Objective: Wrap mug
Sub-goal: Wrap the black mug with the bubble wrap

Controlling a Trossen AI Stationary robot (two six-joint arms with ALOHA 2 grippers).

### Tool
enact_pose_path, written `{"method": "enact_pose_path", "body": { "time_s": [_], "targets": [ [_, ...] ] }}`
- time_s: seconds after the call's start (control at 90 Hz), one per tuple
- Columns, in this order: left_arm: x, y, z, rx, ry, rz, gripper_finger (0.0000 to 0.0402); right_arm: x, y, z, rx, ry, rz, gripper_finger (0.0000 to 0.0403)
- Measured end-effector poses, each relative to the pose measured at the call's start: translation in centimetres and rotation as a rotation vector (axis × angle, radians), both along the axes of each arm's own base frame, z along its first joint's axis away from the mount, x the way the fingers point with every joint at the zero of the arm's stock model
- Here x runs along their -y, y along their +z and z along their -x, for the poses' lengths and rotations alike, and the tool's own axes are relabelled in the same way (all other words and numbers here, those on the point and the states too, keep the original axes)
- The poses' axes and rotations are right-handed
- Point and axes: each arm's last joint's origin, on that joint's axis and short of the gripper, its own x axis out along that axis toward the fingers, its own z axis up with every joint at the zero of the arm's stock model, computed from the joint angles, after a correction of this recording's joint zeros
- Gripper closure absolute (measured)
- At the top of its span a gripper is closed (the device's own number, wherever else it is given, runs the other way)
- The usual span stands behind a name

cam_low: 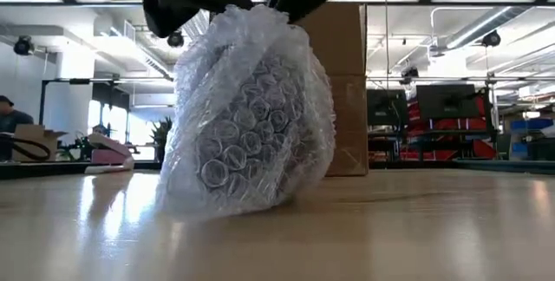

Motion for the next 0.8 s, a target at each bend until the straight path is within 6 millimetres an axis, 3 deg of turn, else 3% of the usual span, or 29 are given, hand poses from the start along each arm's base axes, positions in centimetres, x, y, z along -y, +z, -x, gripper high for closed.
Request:
{"method": "enact_pose_path", "body": {
  "time_s": [0.133,0.344,0.633,0.8],
  "targets": [
    [0.4,0.7,0.8,0.002,-0.021,0.013,0.0402,-1.5,-0.5,-0.9,0.074,0.031,-0.045,0.0318],
    [0.7,1.4,1.6,0.0,-0.035,0.044,0.0402,-1.4,-4.4,-1.9,-0.01,0.022,-0.022,0.0394],
    [0.7,1.4,1.6,0.001,-0.032,0.051,0.0402,-0.7,-8.1,-3.0,-0.075,-0.004,-0.015,0.0401],
    [0.7,1.4,1.6,0.002,-0.032,0.052,0.0402,-0.6,-7.9,-2.9,-0.077,-0.004,-0.012,0.0401]
  ]
}}
